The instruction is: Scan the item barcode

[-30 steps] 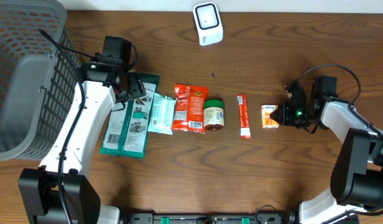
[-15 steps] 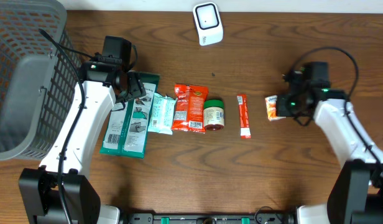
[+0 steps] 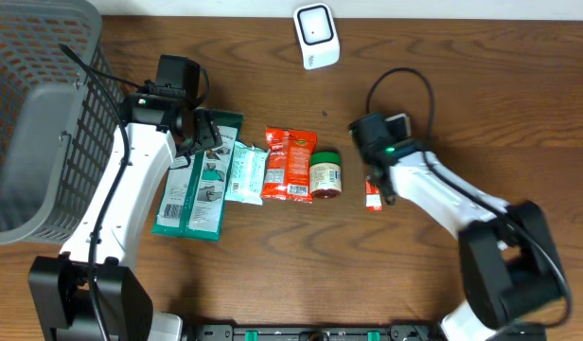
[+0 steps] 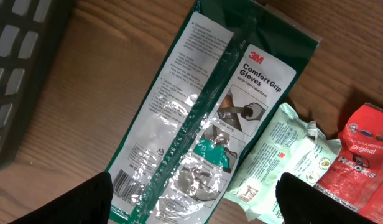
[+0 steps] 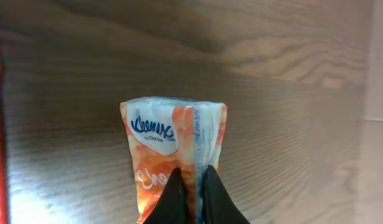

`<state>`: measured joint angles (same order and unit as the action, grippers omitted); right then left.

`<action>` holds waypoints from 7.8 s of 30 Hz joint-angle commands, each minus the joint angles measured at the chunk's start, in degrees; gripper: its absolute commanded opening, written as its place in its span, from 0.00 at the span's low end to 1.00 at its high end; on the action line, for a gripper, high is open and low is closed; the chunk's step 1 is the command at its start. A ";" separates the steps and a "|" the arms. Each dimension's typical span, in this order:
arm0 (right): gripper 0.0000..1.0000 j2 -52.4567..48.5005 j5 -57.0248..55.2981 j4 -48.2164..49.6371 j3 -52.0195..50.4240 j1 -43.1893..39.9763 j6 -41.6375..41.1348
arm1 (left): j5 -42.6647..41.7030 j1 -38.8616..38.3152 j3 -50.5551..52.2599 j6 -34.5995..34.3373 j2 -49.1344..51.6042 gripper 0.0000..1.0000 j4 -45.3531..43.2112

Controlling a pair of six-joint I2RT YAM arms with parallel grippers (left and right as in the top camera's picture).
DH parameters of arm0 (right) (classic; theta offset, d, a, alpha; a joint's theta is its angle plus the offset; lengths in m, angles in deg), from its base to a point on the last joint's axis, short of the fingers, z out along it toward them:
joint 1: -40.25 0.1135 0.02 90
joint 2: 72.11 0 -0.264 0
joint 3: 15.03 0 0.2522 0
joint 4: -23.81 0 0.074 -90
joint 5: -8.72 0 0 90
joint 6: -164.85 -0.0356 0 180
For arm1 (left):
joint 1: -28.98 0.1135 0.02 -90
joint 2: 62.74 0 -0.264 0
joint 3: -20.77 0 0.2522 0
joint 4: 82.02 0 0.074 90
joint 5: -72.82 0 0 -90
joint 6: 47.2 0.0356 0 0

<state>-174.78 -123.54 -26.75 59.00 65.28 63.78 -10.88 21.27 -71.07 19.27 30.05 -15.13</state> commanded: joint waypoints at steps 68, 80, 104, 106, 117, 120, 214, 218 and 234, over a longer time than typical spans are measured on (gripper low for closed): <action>0.41 -0.98 46.62 -7.65 7.43 -22.18 10.08 | 0.33 0.02 0.20 0.37 0.11 0.84 0.15; 0.38 -1.29 46.64 -6.86 7.15 -21.94 10.05 | 0.33 0.02 0.20 0.37 0.11 0.84 0.15; 0.33 -1.55 45.24 -4.63 4.92 -20.04 9.84 | 0.33 0.02 0.20 0.37 0.11 0.84 0.15; 0.31 -1.55 45.11 -4.66 4.92 -20.02 9.84 | 0.33 0.02 0.20 0.37 0.11 0.84 0.15; 0.25 -1.55 42.97 -4.85 4.85 -20.02 9.84 | 0.33 0.02 0.20 0.37 0.11 0.84 0.15; 0.25 -1.55 42.97 -4.98 4.85 -20.02 9.86 | 0.33 0.02 0.20 0.37 0.11 0.84 0.15; 0.01 -46.42 38.25 -5.97 89.74 -4.00 3.02 | 0.33 0.02 0.20 0.37 0.11 0.84 0.15; 0.01 -38.25 41.31 -11.80 89.74 -4.42 5.16 | 0.33 0.02 0.20 0.37 0.11 0.84 0.15; 0.01 -8.63 38.49 -55.15 89.72 -9.42 5.99 | 0.33 0.02 0.20 0.37 0.11 0.84 0.15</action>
<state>-179.94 -83.39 -77.93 150.19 58.27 69.22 -10.88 21.27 -71.07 19.27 30.05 -15.18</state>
